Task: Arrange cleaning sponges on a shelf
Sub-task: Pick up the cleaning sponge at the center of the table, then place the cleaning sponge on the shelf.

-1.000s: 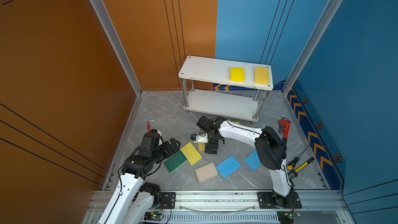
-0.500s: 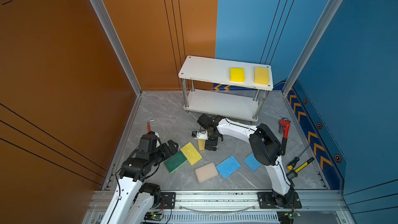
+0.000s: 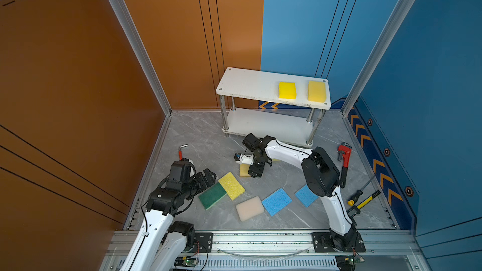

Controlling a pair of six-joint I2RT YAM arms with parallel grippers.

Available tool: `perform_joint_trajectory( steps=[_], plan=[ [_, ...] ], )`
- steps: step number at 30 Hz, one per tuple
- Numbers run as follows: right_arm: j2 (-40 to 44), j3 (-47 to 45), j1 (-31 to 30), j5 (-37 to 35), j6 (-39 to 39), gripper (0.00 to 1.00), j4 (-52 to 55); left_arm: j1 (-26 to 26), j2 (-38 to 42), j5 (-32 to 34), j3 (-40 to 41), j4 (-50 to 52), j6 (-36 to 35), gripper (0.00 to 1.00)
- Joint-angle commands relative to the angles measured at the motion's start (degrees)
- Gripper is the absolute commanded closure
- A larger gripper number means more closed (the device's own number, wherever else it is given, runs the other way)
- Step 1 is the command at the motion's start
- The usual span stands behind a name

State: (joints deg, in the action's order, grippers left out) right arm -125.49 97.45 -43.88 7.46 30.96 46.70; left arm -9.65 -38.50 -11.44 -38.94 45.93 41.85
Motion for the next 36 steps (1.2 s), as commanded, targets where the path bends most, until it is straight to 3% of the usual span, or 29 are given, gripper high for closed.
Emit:
perform_joint_trajectory(
  steps=[1,8,12,18,23,29,36],
  plan=[
    [1.3,-0.2,0.7,2.6,-3.2,0.28,-0.1,0.5,-0.2,0.2,-1.3,0.5,-0.2,0.02],
    [6.2,-3.3,1.1,3.0,-8.2,0.31,-3.0,0.4,-2.0,-1.9,-1.4,-2.2,1.7,0.02],
    [13.8,-6.3,2.1,3.9,-8.3,0.3,-2.8,0.5,-4.5,-6.3,-3.9,-4.8,2.7,0.02],
    [27.5,-11.2,6.3,11.2,-10.2,0.29,-2.7,-0.2,-10.2,-15.4,-9.1,-15.1,8.5,0.02],
    [34.9,-11.6,7.7,16.5,-10.5,0.27,-0.3,-6.1,-18.1,-19.2,-16.1,-25.1,12.1,0.01],
    [38.6,-9.3,7.7,18.9,-10.4,0.26,1.8,-15.1,-27.6,-19.7,-27.3,-27.2,11.0,0.02],
    [41.3,-9.2,6.8,18.5,-10.4,0.25,3.3,-19.3,-31.8,-18.9,-31.1,-28.3,10.4,0.07]
  ],
)
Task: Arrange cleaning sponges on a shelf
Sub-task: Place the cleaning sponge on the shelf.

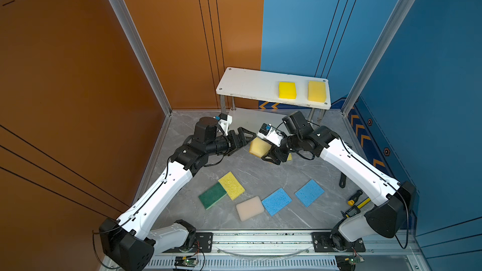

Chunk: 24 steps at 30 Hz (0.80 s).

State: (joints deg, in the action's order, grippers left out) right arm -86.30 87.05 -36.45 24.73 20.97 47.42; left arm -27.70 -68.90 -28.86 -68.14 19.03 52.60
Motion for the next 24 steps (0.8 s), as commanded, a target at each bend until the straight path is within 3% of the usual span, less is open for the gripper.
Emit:
perform_joint_trajectory(
  steps=[1,6,7,13,19,22,24],
  plan=[
    [2.4,1.1,-0.8,1.0,-0.4,0.25,2.5,-1.6,-2.0,-1.7,-2.4,-1.4,-0.6,0.09],
    [3.9,1.1,-1.3,0.1,-0.5,0.25,2.7,-3.0,-3.2,-0.9,-2.2,-1.4,-0.7,0.13],
    [4.1,1.2,-1.4,0.1,-0.5,0.25,2.7,-3.0,-3.3,-0.7,-2.1,-1.4,-0.7,0.18],
    [4.6,1.5,-2.5,-1.1,-0.4,0.25,2.7,-3.5,-4.0,-0.8,-2.6,-1.4,-1.0,0.29],
    [5.1,1.1,-2.8,-3.3,0.2,0.24,3.1,-3.5,-4.4,-0.3,-2.9,-1.4,-0.8,0.49],
    [5.4,0.7,-2.8,-4.4,0.3,0.24,3.1,-3.5,-4.6,-0.5,-3.1,-1.4,-0.8,0.64],
    [5.5,0.5,-2.8,-4.9,0.4,0.23,3.1,-3.6,-4.5,-0.4,-3.2,-1.4,-0.9,0.67]
  ],
)
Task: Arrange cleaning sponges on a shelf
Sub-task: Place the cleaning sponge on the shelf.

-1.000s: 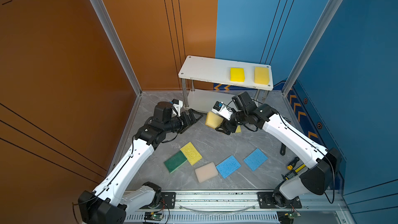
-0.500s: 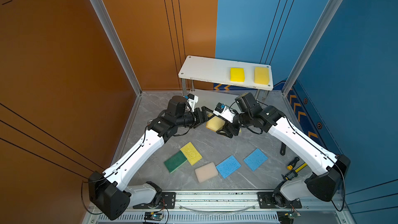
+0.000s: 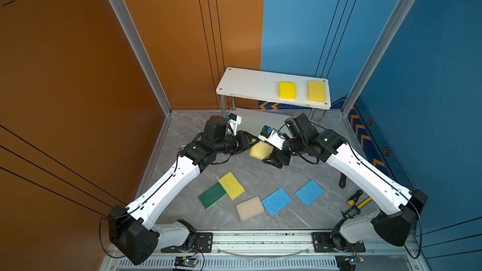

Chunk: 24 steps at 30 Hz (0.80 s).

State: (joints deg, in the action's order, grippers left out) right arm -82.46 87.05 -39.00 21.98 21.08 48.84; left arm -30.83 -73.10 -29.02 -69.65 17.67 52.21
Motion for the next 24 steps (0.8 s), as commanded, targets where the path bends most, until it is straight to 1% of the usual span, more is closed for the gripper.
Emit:
perform_joint_trajectory(
  steps=[1,4,7,8,9,16,19,21,24],
  plan=[
    [1.7,0.5,-0.2,-2.3,0.3,0.23,1.7,-0.4,-0.3,-0.3,-1.7,-0.1,-0.4,0.67],
    [1.6,0.6,-0.2,-3.2,0.0,0.21,1.6,-0.4,-0.1,0.1,-1.5,-0.1,-0.3,0.74],
    [1.7,0.9,-0.1,-4.4,-0.3,0.15,1.5,-0.4,0.3,0.7,-1.1,-0.1,0.0,0.75],
    [1.6,0.9,0.0,-4.6,-0.5,0.12,1.4,-0.4,0.5,0.9,-1.0,-0.1,0.0,0.75],
    [1.8,1.1,0.1,-4.7,-0.7,0.1,1.2,-0.5,0.7,1.3,-0.9,0.0,0.2,0.77],
    [3.9,0.1,2.1,-3.5,-5.5,0.05,-3.6,-0.3,1.9,3.2,-0.4,-0.1,1.7,0.79],
    [6.9,-1.5,5.2,-2.6,-10.2,0.03,-8.2,0.5,3.0,4.7,-0.4,-0.8,3.3,0.79],
    [10.1,-3.8,8.4,-3.1,-16.2,0.03,-13.3,1.3,4.5,6.6,-0.2,-2.8,5.5,0.79],
    [16.9,-10.0,13.2,-8.8,-27.6,0.03,-22.7,2.9,7.7,12.8,0.5,-6.3,10.6,0.79]
  ],
)
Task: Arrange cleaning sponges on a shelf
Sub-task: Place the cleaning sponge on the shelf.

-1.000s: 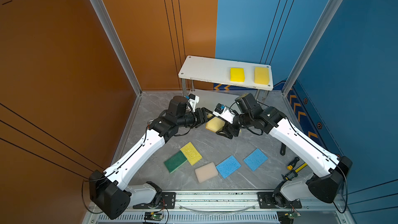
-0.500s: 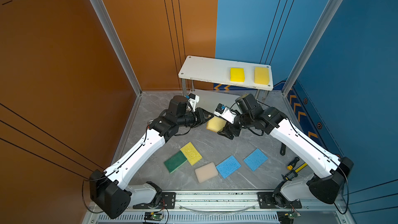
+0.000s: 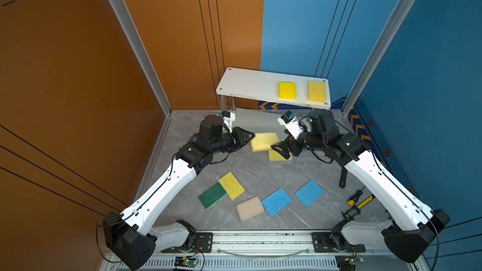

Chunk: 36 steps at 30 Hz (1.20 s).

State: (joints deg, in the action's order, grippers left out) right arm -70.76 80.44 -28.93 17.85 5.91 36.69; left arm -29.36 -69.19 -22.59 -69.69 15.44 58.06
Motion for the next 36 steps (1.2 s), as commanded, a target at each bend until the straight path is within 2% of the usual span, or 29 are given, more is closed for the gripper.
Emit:
perform_joint_trajectory(
  steps=[1,4,6,9,16,24,28,32,36],
  plan=[
    [7.9,-5.8,4.4,-8.4,-16.2,0.0,-13.0,1.8,5.1,10.0,0.9,-7.0,6.4,0.79],
    [14.2,-12.0,7.1,-13.6,-24.0,0.0,-17.7,2.3,7.0,19.5,1.6,-12.7,10.6,0.78],
    [16.5,-14.4,7.8,-14.9,-27.3,0.0,-18.6,2.4,5.9,23.3,0.3,-13.9,12.3,0.78],
    [18.0,-16.1,8.2,-14.8,-28.8,0.0,-18.0,2.4,2.6,25.6,-2.4,-15.8,13.1,0.79],
    [19.3,-17.0,8.4,-14.5,-32.2,0.0,-17.5,-0.7,-7.4,37.7,-10.2,-22.0,15.2,0.79],
    [20.5,-15.6,7.5,-15.8,-32.6,0.0,-15.6,-2.9,-21.2,45.2,-20.5,-24.9,17.7,0.79],
    [21.6,-15.4,7.5,-16.0,-32.0,0.0,-14.6,-4.4,-25.5,49.3,-25.0,-24.9,16.5,0.79],
    [22.4,-15.8,7.5,-16.4,-32.0,0.0,-14.0,-5.5,-30.6,50.5,-30.4,-24.8,17.1,0.78],
    [23.2,-16.2,7.6,-17.1,-31.9,0.0,-13.4,-6.4,-33.0,53.3,-32.2,-24.3,18.2,0.78]
  ],
)
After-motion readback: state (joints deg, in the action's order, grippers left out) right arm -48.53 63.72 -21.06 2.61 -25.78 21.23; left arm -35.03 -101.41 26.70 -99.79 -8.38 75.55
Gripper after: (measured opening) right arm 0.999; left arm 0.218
